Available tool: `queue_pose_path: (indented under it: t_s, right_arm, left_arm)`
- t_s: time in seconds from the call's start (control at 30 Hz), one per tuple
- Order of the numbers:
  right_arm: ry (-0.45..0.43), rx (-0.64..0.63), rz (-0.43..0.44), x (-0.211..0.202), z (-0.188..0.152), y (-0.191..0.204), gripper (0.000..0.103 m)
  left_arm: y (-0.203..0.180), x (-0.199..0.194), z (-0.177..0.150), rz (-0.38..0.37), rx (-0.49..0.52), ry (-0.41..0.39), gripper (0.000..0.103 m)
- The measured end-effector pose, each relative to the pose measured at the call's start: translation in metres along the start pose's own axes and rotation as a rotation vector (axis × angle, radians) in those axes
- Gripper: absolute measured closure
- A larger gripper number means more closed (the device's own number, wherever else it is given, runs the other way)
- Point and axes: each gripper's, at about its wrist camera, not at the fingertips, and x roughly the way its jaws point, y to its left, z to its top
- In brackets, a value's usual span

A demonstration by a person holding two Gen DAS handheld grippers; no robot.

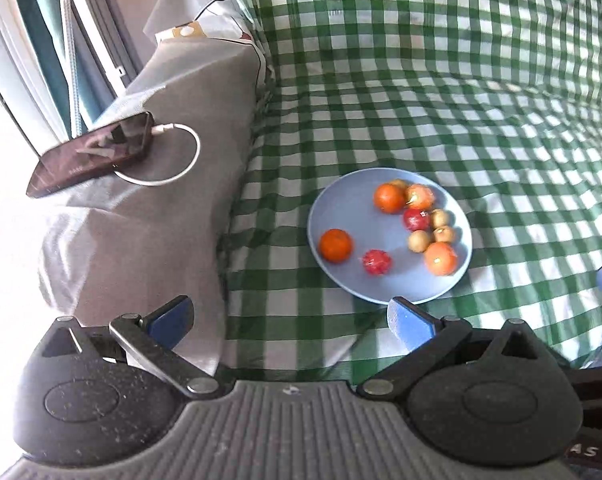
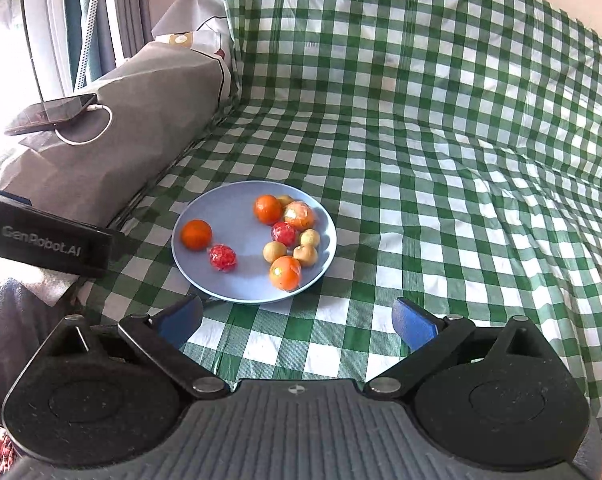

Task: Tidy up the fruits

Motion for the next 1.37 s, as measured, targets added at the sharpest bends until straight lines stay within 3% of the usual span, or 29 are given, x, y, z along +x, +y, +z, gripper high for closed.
queue_pose_path:
  t_s: [0.07, 0.2, 0.33, 1.37]
  right_arm:
    - [-0.011, -0.007, -0.002, -0.004, 0.0, 0.001, 0.003]
    - [-0.02, -0.01, -0.003, -0.006, 0.001, 0.002, 0.003]
    - [-0.021, -0.015, 0.004, -0.008, 0.0, 0.002, 0.001]
    - [-0.035, -0.012, 0.022, -0.012, 0.003, 0.002, 0.001]
  left_arm:
    - [0.001, 0.0, 0.001, -0.001, 0.011, 0.026, 0.0]
    - [0.003, 0.002, -0.002, -0.074, -0.02, 0.07, 0.0]
    - [0.0, -0.003, -0.004, -0.054, -0.003, 0.042, 0.0]
    - [0.003, -0.002, -0.004, -0.057, -0.04, 0.058, 0.0]
